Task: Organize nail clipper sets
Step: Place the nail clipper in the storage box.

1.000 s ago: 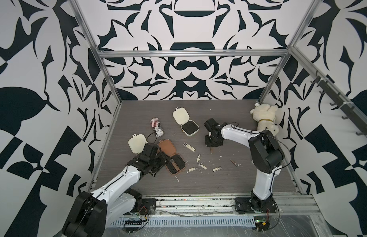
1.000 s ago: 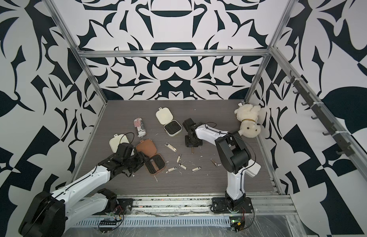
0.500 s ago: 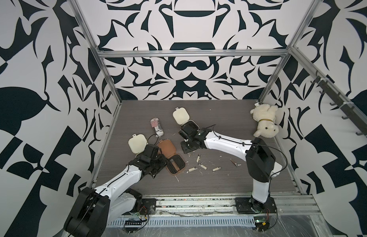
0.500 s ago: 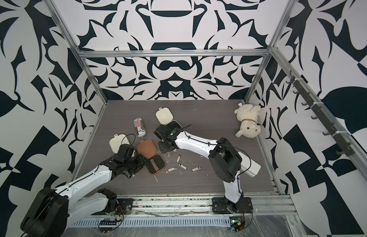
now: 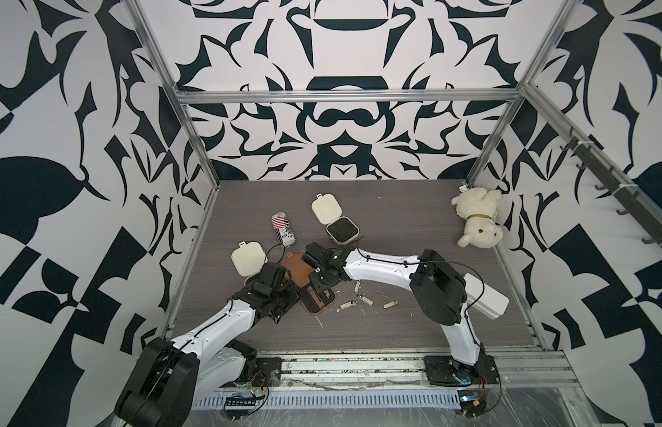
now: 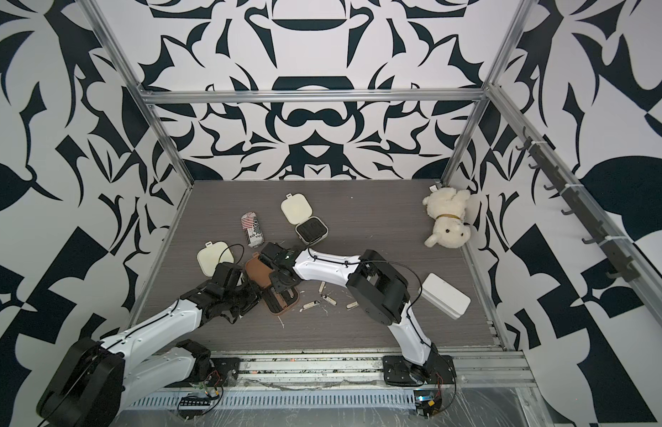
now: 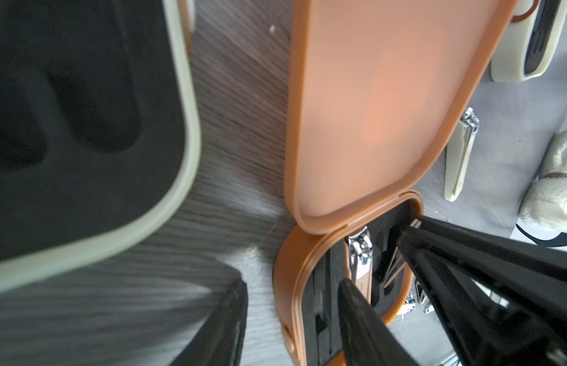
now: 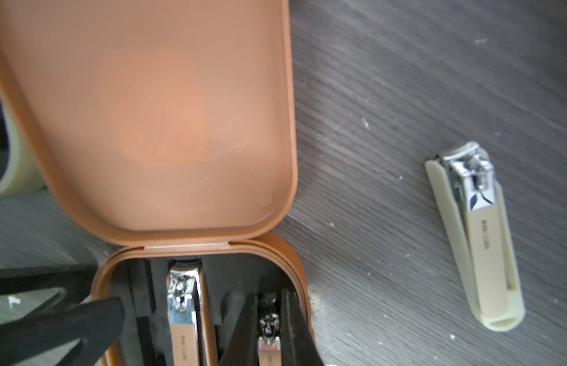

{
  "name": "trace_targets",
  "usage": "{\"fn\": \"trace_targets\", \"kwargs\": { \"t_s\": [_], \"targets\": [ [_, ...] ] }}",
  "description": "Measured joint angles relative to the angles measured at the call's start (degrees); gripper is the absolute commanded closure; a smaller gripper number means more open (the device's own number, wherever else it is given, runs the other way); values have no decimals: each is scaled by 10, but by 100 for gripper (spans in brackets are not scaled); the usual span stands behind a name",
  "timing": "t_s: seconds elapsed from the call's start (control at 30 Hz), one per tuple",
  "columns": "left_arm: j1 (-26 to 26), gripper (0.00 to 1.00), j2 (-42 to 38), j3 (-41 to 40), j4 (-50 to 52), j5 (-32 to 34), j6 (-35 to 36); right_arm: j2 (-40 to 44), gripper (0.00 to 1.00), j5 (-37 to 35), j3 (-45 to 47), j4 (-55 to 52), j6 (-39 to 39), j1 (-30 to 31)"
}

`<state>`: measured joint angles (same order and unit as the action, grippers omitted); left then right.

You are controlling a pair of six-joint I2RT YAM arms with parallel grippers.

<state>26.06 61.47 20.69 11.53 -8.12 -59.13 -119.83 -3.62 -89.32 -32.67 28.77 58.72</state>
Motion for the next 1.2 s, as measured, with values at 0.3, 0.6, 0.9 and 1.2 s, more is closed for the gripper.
{"fn": "trace_targets", "kwargs": {
  "t_s": [0.3,0.6,0.9,1.2],
  "targets": [
    [0,51,0,-1,-2,0,0,0,92,0,-2,8,0,7],
    [0,52,0,-1,-2,1,0,2,93,0,-7,13,0,13],
    [0,54,-1,-4,-4,1,0,2,93,0,-11,15,5,15],
    [0,58,-2,-8,-11,1,-2,2,92,0,-11,24,13,22]
  ]
}}
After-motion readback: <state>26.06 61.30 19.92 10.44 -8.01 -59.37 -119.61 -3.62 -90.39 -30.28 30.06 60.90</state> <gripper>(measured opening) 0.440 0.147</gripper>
